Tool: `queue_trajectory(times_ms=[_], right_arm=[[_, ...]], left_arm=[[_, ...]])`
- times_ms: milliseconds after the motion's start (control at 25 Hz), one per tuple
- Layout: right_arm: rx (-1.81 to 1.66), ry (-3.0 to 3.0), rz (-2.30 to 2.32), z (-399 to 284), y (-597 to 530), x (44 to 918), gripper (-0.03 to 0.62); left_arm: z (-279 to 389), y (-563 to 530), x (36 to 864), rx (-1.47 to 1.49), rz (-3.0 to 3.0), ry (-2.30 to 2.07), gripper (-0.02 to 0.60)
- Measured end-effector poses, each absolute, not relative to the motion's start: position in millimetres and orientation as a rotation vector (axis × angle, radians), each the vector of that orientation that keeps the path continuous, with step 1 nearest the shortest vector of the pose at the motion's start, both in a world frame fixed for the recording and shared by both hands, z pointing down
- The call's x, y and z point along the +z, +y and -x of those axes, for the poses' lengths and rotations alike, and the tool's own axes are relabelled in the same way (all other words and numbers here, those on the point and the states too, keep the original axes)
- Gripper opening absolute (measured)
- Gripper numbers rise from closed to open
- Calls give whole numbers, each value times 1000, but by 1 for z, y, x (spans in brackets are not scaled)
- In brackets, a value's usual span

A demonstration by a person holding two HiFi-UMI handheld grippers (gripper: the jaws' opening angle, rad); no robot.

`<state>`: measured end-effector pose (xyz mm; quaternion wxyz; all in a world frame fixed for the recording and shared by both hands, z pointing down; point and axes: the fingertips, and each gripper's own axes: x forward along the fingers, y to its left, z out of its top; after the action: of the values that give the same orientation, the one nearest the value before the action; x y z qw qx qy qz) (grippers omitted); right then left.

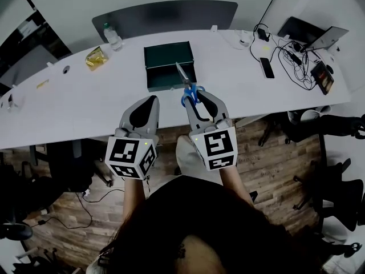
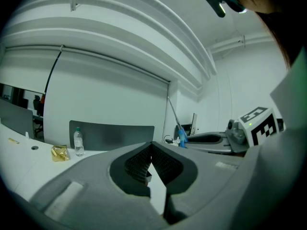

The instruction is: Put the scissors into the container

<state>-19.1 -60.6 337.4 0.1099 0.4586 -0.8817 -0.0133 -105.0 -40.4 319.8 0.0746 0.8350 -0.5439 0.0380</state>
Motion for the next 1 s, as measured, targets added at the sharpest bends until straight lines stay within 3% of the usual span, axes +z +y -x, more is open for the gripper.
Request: queue_trajectory(times_ms=[1000], right_arm=[[-95, -2535, -1150, 31, -186, 372, 92]], left_arm=[[113, -162, 332, 136, -2444, -1671, 11]])
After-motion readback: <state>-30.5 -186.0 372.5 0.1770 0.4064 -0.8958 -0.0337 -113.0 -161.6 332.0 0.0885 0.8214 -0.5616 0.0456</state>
